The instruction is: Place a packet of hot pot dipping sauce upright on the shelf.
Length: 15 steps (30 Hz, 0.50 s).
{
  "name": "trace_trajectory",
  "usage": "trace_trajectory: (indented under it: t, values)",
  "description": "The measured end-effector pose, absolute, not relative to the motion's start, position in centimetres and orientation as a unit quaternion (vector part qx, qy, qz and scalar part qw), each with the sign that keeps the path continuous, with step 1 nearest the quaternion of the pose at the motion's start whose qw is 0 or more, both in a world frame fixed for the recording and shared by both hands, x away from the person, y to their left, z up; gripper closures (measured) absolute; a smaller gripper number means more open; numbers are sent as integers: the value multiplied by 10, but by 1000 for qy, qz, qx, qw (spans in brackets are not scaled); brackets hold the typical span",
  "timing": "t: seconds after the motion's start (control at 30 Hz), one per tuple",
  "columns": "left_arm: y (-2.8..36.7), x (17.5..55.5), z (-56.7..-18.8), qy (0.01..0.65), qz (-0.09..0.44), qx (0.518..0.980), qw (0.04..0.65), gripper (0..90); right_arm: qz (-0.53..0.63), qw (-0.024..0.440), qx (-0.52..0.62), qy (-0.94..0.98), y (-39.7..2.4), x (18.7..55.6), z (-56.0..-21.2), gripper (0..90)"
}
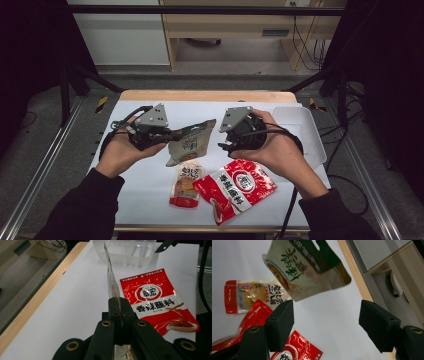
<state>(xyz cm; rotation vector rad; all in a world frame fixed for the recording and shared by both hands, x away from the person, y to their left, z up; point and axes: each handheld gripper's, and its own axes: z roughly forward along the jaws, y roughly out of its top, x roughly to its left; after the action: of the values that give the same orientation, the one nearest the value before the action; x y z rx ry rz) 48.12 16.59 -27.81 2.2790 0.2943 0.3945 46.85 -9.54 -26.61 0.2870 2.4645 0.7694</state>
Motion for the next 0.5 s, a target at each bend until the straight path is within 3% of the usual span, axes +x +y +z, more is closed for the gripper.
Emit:
trace_trajectory:
  t: [0.2,0.5]
  values:
    - [154,477,-282,98,148,906,383,900,282,265,89,918,-88,474,-266,263]
    - [143,473,-285,76,141,912,379,900,261,222,57,938,-74,483,-276,385]
